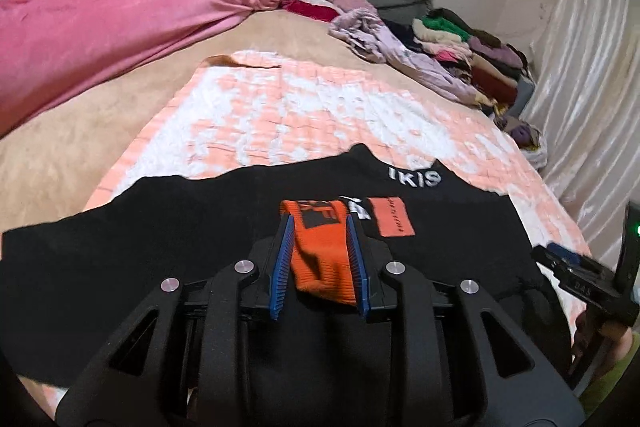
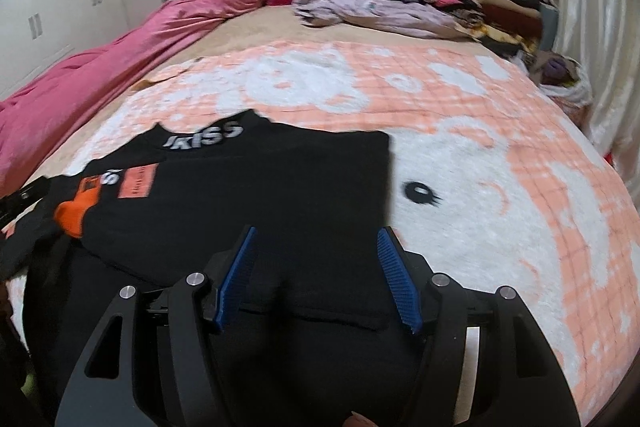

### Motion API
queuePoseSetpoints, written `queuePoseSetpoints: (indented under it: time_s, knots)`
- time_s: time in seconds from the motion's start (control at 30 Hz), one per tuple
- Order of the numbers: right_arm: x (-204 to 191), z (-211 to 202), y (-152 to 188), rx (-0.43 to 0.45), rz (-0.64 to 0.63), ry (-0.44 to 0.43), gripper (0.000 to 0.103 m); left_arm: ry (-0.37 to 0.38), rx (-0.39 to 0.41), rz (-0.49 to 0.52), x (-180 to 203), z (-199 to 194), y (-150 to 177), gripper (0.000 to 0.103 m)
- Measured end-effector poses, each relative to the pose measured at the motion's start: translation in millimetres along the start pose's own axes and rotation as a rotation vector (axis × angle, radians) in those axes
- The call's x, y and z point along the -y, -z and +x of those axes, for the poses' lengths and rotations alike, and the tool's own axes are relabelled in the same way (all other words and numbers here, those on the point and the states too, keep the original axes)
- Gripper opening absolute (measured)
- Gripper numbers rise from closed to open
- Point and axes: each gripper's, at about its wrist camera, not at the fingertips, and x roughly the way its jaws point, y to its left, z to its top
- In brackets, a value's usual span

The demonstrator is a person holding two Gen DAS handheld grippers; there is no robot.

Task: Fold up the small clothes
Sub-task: 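Lower the orange cuff flat onto the shirt and open the left tool, then move the left tool toward the other sleeve's orange cuff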

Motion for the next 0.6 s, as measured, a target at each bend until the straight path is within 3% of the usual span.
queuePoseSetpoints:
  time_s: [0.13, 0.27, 0.4, 0.6]
  knots:
    - [-21, 9, -3, -0.005, -0.042, -0.044, 0.061, -0.003, 0.017, 0.115, 27, 3, 7, 0.018]
    - [-29, 21, -2, -0.026, -0.056, -0.05, 0.061, -0.001, -0.058, 0.175, 40, 23, 17, 0.018]
    - [-22, 30, 2, -0.061, -0.041, -0.046, 0.061, -0.007, -0.21, 0.122, 28, 50, 29, 0.023]
    - [-4, 42, 14, -0.119, 0.027, -0.033, 0.061, 0.045, -0.235, 0.063, 15, 47, 28, 0.023]
